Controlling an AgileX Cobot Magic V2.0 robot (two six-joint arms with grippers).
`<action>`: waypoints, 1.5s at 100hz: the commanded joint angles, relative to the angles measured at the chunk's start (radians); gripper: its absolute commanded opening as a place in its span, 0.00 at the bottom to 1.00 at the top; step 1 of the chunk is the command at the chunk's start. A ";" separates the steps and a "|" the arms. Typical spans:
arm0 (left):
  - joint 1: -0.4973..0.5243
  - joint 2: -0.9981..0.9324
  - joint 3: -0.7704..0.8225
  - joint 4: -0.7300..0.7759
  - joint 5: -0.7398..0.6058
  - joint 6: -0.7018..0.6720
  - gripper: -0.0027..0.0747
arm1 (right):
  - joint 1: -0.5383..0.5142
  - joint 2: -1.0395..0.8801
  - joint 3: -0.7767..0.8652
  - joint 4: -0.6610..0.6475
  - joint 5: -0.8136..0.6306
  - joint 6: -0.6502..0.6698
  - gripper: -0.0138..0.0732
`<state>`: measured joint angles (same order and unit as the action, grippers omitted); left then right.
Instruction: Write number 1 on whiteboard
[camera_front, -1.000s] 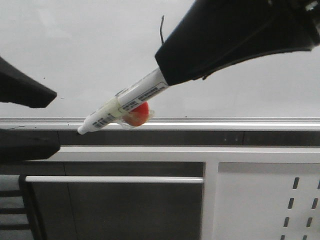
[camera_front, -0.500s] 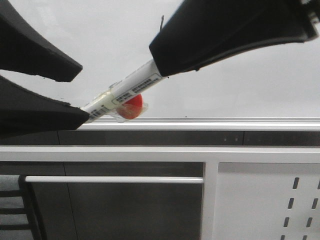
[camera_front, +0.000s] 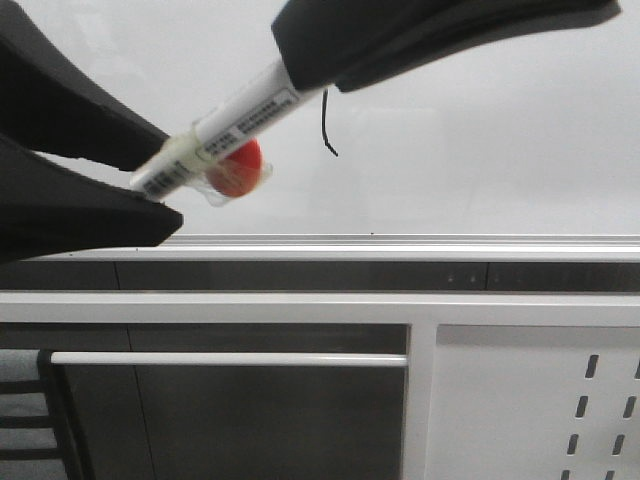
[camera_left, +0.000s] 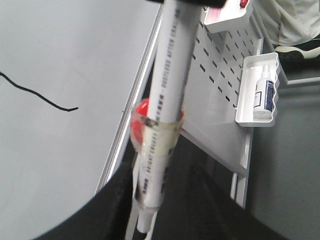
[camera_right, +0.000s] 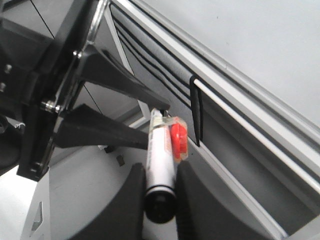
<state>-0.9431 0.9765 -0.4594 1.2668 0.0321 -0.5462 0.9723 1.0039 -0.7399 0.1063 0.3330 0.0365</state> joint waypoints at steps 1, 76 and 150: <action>-0.006 -0.008 -0.035 0.005 -0.032 -0.011 0.28 | -0.002 -0.010 -0.037 0.014 -0.051 -0.004 0.09; -0.006 -0.008 -0.035 0.005 -0.032 -0.011 0.01 | -0.002 -0.010 -0.037 0.053 -0.040 -0.004 0.09; -0.006 -0.008 -0.035 0.005 -0.024 -0.011 0.01 | -0.002 -0.010 -0.037 0.068 -0.034 -0.004 0.17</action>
<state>-0.9431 0.9765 -0.4594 1.2837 0.0260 -0.5404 0.9723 1.0039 -0.7440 0.1554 0.3474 0.0365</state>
